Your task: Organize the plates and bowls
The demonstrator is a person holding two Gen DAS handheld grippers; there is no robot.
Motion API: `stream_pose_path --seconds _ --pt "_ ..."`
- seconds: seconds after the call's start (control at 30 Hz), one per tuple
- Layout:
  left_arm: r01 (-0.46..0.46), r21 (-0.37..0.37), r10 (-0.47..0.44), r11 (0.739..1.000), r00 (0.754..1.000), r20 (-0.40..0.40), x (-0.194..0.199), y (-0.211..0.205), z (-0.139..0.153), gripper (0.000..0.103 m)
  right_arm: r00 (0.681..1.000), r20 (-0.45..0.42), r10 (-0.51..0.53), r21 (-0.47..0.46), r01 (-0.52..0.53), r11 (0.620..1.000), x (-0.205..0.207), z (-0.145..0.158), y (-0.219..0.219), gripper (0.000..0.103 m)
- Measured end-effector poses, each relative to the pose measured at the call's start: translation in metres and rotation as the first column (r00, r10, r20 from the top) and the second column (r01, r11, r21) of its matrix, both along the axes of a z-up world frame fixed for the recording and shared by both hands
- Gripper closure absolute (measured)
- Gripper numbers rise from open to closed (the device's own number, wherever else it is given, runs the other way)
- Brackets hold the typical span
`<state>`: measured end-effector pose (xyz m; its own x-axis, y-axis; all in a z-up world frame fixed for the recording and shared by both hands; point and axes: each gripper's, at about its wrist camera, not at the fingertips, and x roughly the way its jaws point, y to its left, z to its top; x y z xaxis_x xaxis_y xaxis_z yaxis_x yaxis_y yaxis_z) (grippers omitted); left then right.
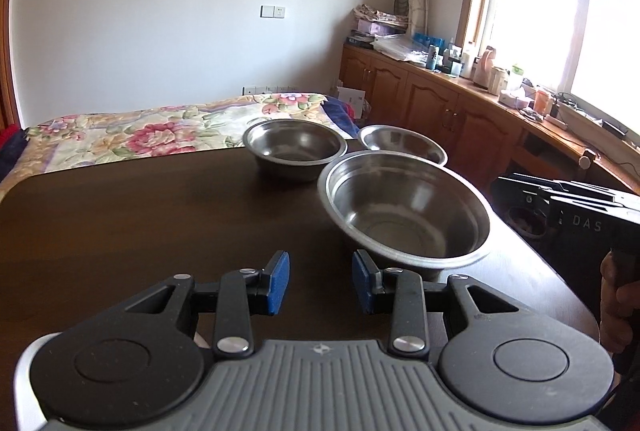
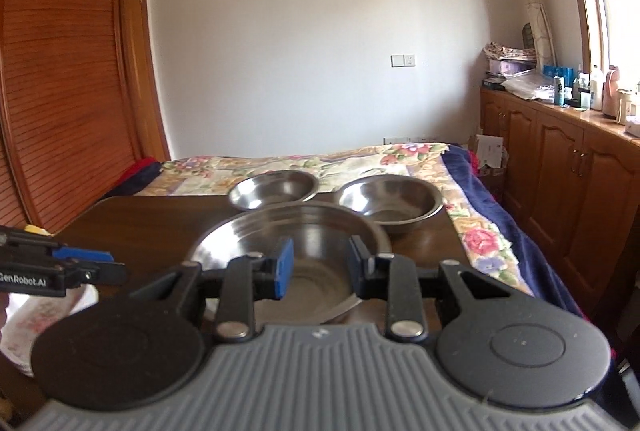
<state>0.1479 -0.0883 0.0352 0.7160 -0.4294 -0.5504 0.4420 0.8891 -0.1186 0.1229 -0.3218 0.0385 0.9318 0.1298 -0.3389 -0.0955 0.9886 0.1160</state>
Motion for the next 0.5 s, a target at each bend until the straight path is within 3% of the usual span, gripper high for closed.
stream_pose_path --seconds 0.17,0.33,0.5 --pt "-0.008 -0.008 0.008 1.0 1.0 -0.015 0.012 -0.015 -0.007 0.062 1.0 0.0 -0.004 -0.012 0.004 1.0 0.01 -0.004 -0.013 0.066" --pt "-0.002 -0.018 0.001 1.0 0.999 -0.033 0.021 -0.026 -0.011 0.051 1.0 -0.026 0.002 -0.003 -0.003 1.0 0.022 -0.014 -0.023 0.062" --pt "-0.002 -0.029 0.001 1.0 0.999 -0.037 0.028 -0.029 -0.012 0.041 0.999 -0.046 0.014 0.023 -0.013 1.0 0.034 -0.018 -0.031 0.05"
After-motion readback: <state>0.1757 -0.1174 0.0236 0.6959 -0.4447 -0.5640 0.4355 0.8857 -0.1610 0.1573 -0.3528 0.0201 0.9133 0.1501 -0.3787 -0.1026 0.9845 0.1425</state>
